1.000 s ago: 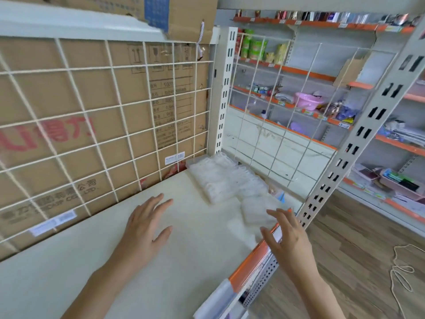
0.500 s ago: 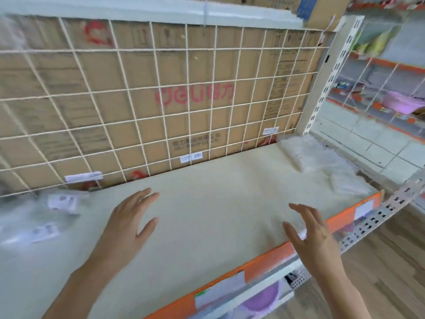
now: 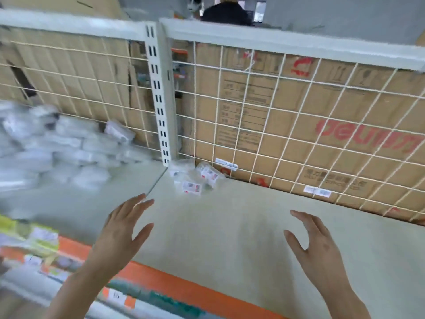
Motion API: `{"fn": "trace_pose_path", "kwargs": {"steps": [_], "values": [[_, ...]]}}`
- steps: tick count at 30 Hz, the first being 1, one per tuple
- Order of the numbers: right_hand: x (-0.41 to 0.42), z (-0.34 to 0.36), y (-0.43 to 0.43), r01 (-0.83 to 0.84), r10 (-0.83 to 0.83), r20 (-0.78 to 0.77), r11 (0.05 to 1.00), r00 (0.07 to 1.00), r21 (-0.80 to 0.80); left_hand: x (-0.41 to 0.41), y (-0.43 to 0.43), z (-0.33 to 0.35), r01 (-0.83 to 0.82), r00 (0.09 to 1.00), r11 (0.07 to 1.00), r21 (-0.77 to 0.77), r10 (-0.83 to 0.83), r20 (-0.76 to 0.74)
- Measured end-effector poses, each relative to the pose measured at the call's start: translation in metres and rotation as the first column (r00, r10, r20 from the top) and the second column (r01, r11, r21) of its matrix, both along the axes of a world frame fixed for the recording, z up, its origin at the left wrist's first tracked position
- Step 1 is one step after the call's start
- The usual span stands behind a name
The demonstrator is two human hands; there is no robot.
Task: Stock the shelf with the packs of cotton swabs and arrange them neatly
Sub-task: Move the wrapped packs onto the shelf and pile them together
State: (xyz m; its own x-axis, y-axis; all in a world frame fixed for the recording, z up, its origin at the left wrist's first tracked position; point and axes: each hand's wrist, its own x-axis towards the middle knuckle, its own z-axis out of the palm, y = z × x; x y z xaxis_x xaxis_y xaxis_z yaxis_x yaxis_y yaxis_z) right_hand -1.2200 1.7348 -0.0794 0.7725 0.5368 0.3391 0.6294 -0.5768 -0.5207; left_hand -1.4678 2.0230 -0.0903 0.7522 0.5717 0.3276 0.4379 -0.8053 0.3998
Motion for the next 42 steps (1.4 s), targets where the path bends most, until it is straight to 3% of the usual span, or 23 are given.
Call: {"fn": "trace_pose_path", "kwargs": {"steps": [6, 15, 20, 26, 35, 42], "values": [[-0.003, 0.003, 0.053, -0.224, 0.222, -0.035, 0.974, 0.974, -0.045, -0.065, -0.010, -0.006, -0.232, 0.972, 0.971, -0.053, 0.233, 0.014], [-0.035, 0.002, 0.129, -0.422, 0.418, -0.062, 0.904, 0.906, -0.072, -0.138, 0.011, -0.007, -0.457, 0.889, 0.889, -0.030, 0.457, 0.026], [-0.060, 0.004, 0.189, -0.455, 0.454, -0.024, 0.890, 0.891, -0.019, -0.167, 0.065, -0.002, -0.461, 0.886, 0.887, -0.027, 0.461, 0.053], [-0.106, -0.001, 0.278, -0.434, 0.434, -0.084, 0.901, 0.897, 0.021, -0.198, 0.163, 0.004, -0.408, 0.912, 0.912, -0.042, 0.409, 0.028], [-0.172, -0.009, 0.387, -0.514, 0.502, -0.118, 0.848, 0.857, -0.125, -0.190, 0.271, 0.017, -0.310, 0.950, 0.951, 0.015, 0.310, -0.042], [-0.191, -0.025, 0.427, -0.540, 0.521, -0.143, 0.811, 0.841, -0.223, -0.170, 0.296, 0.012, -0.294, 0.947, 0.956, 0.002, 0.292, -0.132]]}}
